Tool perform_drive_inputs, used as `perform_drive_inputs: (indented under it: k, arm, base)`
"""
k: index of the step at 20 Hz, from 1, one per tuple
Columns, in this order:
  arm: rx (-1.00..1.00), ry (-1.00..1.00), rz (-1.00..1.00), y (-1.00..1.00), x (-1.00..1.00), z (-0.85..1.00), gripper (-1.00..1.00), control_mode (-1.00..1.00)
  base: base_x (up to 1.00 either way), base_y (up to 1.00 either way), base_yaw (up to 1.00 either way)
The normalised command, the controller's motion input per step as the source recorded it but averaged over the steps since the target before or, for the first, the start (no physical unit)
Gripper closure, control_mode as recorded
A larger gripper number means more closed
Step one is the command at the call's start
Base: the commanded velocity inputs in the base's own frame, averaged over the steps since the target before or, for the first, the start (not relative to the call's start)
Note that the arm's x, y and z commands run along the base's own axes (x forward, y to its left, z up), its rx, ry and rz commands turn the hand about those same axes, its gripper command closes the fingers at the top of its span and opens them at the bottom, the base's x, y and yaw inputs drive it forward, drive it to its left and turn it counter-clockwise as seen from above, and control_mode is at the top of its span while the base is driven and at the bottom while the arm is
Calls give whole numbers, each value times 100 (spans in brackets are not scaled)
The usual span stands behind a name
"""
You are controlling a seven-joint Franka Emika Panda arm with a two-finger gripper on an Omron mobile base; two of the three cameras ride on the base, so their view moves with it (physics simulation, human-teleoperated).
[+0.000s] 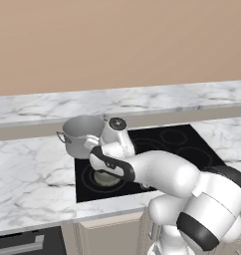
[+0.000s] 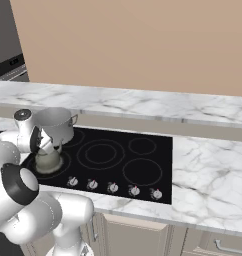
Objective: Pick the kettle from the counter and place it on a stove burner. Then turn the burner on.
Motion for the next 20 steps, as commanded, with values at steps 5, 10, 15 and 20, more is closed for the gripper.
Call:
perform_drive_inputs:
  k: [5,10,15,20]
  arm:
    - [0,-3,0,1,0,-11,100,-100]
    - [2,0,0,0,0,-4,100,-100]
    - [10,0,0,0,0,0,100,-100]
    - [8,0,0,0,1,-14,100,-100]
  base:
    - [0,0,0]
    - [0,0,0]
    - [0,0,0]
    - [0,0,0]
